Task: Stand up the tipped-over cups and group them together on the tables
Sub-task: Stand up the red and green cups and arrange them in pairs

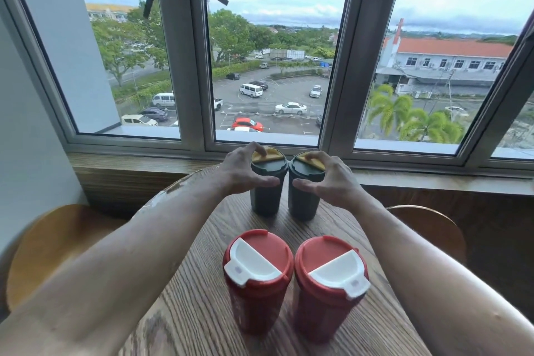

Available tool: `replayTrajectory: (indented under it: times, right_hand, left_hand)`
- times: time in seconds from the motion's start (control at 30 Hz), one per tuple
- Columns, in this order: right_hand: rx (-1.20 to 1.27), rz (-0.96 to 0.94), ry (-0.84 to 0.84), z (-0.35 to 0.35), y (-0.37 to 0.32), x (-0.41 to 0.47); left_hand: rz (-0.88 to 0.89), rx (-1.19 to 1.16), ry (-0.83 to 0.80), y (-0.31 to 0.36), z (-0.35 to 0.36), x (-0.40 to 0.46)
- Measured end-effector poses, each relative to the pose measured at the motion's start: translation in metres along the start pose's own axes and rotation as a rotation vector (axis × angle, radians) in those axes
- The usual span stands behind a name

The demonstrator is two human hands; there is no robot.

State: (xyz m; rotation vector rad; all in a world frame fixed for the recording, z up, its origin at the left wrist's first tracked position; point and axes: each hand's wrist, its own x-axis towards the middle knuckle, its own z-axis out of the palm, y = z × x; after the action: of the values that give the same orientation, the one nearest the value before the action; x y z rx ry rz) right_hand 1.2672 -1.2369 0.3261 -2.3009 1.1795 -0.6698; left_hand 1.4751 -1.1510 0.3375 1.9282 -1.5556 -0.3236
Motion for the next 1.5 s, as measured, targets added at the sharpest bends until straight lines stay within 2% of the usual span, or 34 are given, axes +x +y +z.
replayTrajectory:
  times: [0.4, 0.63, 0.8, 1.0, 1.13, 1.23, 1.5]
  right_hand:
    - [-0.048, -0.024, 0.034, -0.028, -0.019, -0.041]
    - [-0.053, -0.032, -0.028, -0.036, -0.033, -0.082]
    - [-0.070, -0.013, -0.064, -0.036, -0.047, -0.117]
    - [-0.151, -0.017, -0.062, -0.034, -0.067, -0.162]
    - [-0.268, -0.063, -0.066, -0.031, -0.074, -0.192]
    - [-0.225, -0.031, -0.083, -0.019, -0.069, -0.200]
    - [-0.138, -0.018, 0.028, -0.013, -0.064, -0.196]
  left_hand:
    - [-0.035, -0.022, 0.058, 0.025, -0.029, -0.059]
    - [-0.053, 0.002, 0.000, 0.042, -0.037, -0.107]
    - [-0.057, 0.113, -0.080, 0.052, -0.033, -0.138]
    - [0.098, 0.191, -0.104, 0.061, -0.027, -0.170]
    - [0.120, 0.218, -0.174, 0.056, -0.023, -0.187]
    - [0.112, 0.231, -0.189, 0.055, -0.022, -0.194]
    - [0.132, 0.192, -0.115, 0.053, -0.021, -0.191]
